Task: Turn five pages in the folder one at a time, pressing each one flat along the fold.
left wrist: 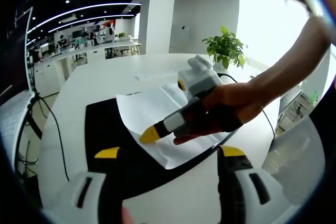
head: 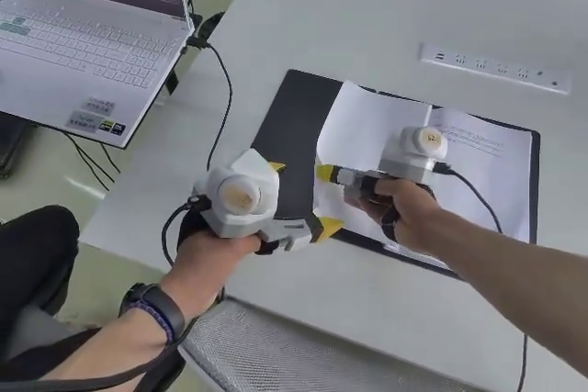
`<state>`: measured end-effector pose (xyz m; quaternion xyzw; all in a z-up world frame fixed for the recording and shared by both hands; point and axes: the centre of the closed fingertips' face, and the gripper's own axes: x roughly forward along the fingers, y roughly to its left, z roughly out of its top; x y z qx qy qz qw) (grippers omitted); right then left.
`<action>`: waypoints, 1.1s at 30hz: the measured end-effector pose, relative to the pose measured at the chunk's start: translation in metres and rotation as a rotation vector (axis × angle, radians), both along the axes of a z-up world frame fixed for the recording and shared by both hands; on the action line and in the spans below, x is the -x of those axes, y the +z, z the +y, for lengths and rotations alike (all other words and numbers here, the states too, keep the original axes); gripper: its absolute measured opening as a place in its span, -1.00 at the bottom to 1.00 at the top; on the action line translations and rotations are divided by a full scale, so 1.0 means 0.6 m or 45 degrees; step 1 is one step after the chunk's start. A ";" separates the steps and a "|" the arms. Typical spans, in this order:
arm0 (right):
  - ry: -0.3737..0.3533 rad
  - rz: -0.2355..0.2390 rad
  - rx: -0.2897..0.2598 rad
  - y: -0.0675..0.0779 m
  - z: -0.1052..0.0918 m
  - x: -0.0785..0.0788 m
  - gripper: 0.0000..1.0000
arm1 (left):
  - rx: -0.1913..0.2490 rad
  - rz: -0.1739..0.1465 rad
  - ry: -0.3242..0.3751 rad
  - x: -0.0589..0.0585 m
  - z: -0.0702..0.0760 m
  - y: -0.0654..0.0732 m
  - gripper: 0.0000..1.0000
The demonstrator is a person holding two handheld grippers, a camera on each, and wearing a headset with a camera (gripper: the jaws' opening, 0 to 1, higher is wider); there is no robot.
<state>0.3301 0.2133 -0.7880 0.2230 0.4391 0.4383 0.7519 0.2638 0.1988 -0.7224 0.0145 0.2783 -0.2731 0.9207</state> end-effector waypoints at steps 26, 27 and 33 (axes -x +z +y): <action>-0.016 -0.055 -0.091 0.032 -0.012 -0.046 -0.74 | -0.024 0.004 0.011 -0.025 0.005 -0.007 0.32; -0.018 -0.061 -0.092 0.034 -0.015 -0.049 -0.75 | -0.024 0.005 0.011 -0.026 0.004 -0.008 0.29; -0.024 -0.105 -0.070 0.048 -0.053 -0.065 -0.75 | -0.014 0.023 0.005 -0.036 -0.001 -0.022 0.12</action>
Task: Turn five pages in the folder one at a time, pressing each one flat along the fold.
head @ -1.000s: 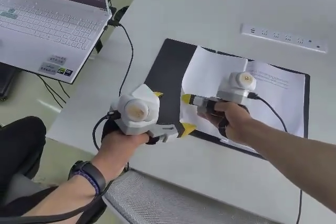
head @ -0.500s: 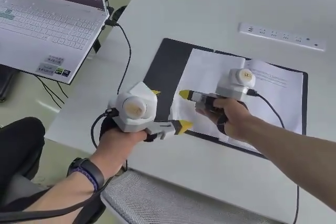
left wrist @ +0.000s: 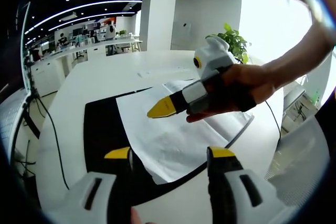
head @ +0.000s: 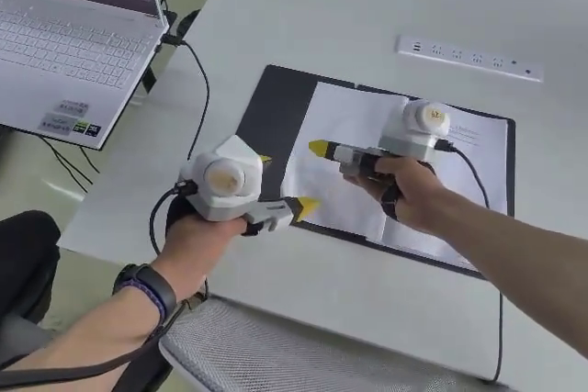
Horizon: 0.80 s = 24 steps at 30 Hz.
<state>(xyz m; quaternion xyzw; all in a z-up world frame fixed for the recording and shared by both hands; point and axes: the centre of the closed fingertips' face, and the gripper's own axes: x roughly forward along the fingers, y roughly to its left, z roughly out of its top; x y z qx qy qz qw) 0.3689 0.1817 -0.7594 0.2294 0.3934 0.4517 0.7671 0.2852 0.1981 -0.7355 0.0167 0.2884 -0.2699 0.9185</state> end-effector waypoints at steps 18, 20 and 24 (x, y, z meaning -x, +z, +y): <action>-0.073 -0.047 0.043 0.036 -0.086 0.014 -0.81 | -0.057 0.110 -0.057 0.002 -0.024 -0.069 -0.40; -0.077 -0.047 0.047 0.037 -0.090 0.014 -0.81 | -0.057 0.122 -0.052 0.005 -0.023 -0.078 -0.44; -0.079 -0.049 0.054 0.036 -0.096 0.012 -0.83 | -0.074 0.125 -0.044 0.008 -0.015 -0.093 -0.61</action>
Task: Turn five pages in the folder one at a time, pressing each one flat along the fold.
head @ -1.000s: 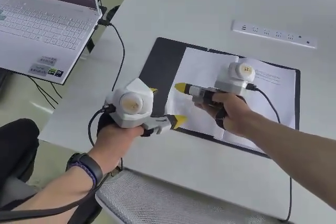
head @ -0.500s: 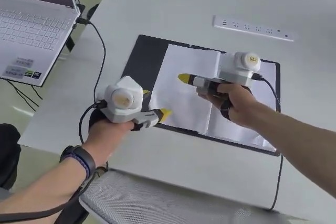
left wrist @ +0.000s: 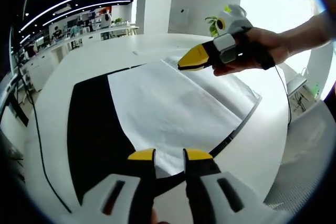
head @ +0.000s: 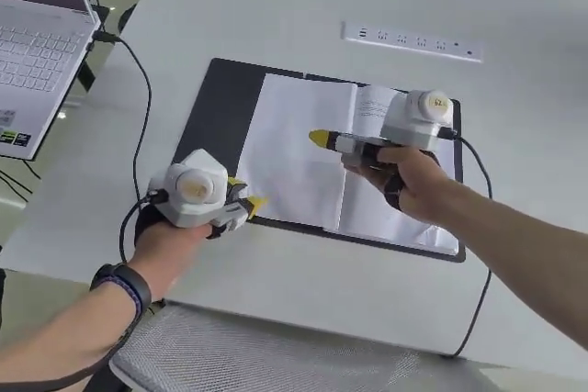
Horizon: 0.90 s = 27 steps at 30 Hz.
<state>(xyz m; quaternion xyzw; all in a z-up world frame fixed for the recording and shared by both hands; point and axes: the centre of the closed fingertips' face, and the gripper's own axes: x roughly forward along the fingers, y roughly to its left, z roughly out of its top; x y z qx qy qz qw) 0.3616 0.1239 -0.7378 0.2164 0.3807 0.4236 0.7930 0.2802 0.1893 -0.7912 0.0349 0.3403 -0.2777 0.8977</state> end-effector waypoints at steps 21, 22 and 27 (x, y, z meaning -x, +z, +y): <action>0.011 -0.024 0.036 -0.017 -0.032 -0.037 -0.88 | -0.116 -0.002 -0.018 0.005 0.016 -0.021 -0.73; 0.006 -0.026 0.034 -0.017 -0.035 -0.041 -0.88 | -0.120 -0.001 -0.022 0.005 0.015 -0.022 -0.72; -0.055 -0.021 0.025 -0.023 -0.057 -0.074 -0.91 | -0.109 0.007 -0.013 0.003 0.017 -0.023 -0.70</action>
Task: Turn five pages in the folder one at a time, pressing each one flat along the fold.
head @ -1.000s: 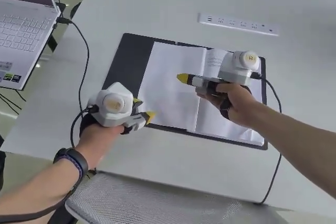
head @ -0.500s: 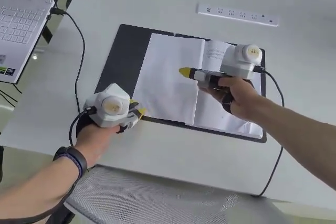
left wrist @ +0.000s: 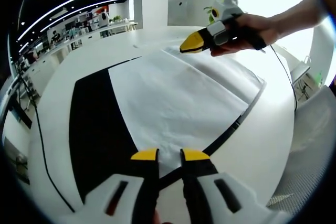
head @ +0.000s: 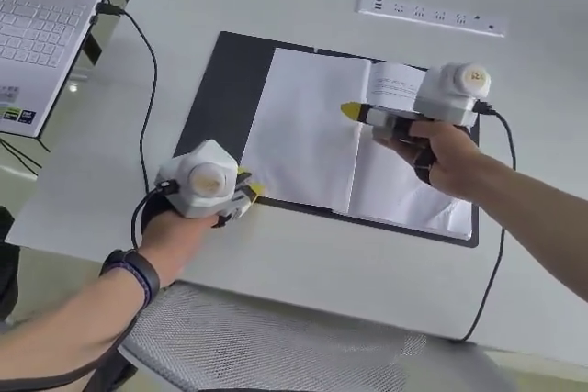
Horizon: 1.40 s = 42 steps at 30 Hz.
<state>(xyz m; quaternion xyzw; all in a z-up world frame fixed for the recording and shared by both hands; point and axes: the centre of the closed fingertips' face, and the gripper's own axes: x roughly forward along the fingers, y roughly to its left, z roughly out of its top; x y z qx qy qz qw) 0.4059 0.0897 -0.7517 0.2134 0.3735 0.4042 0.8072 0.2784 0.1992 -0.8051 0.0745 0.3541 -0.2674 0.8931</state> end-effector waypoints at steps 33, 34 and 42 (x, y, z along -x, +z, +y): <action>-0.068 0.111 -0.064 -0.039 -0.014 -0.019 -1.00 | -0.002 0.030 -0.012 0.003 -0.003 0.003 -0.66; -0.073 0.113 -0.068 -0.037 -0.013 -0.024 -1.00 | -0.004 0.030 -0.014 0.003 -0.003 0.003 -0.66; -0.214 0.145 -0.141 -0.059 -0.027 -0.098 -1.00 | 0.006 0.034 -0.014 0.003 -0.004 0.002 -0.65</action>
